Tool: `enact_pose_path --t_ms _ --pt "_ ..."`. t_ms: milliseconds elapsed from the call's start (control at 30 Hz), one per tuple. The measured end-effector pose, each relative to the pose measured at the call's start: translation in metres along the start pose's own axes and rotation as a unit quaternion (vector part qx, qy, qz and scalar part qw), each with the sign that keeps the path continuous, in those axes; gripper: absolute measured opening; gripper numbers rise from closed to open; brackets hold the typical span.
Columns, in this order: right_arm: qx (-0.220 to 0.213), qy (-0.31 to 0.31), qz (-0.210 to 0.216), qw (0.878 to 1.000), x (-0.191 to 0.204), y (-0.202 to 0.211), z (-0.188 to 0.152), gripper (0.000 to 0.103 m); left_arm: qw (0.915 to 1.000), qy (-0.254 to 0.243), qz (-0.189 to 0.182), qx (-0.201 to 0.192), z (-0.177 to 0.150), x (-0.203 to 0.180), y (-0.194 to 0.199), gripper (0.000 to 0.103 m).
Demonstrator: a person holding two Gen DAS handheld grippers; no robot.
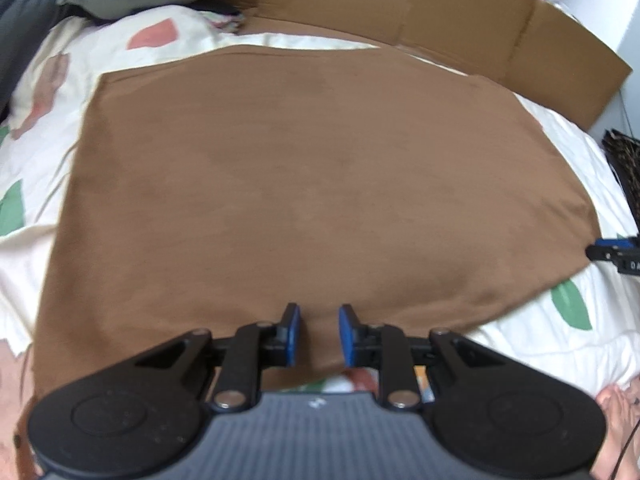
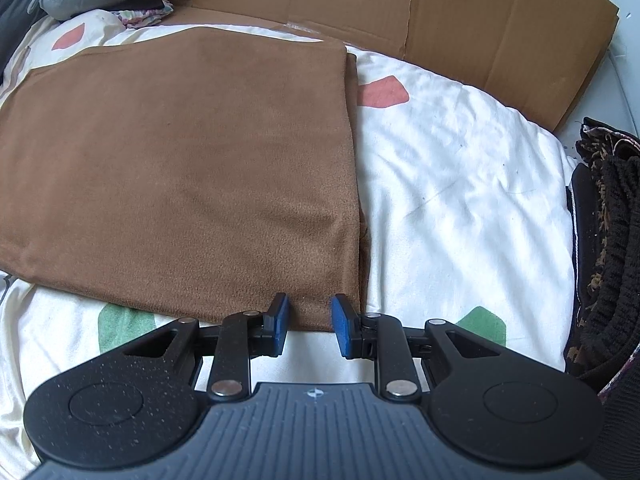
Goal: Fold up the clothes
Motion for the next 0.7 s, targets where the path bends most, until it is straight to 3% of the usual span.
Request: enact_pose_path --t_ms 267,367,700 --pt "0.001 0.005 -0.001 1.0 0.0 0.0 0.001 0.029 0.9991 0.024 0.034 -0.011 -0.004 0.028 0.01 0.022" --pt "0.0 0.009 -0.003 1.0 0.001 0.0 0.001 0.029 0.9988 0.029 0.036 -0.015 -0.006 0.034 0.013 0.012" --pt "0.0 0.014 -0.006 1.0 0.002 0.001 0.001 0.029 0.9962 0.047 0.069 -0.022 -0.025 0.061 0.037 0.013"
Point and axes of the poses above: each gripper's, at about its wrist camera, not at the fingertips, and y roughly against the way its jaws point, x to its left, z to its top, the point moved 7 cm from there along -y, roughly the way its jaws point, and after that the axes turned 11 degrees about -z, right-handed, at the moved point
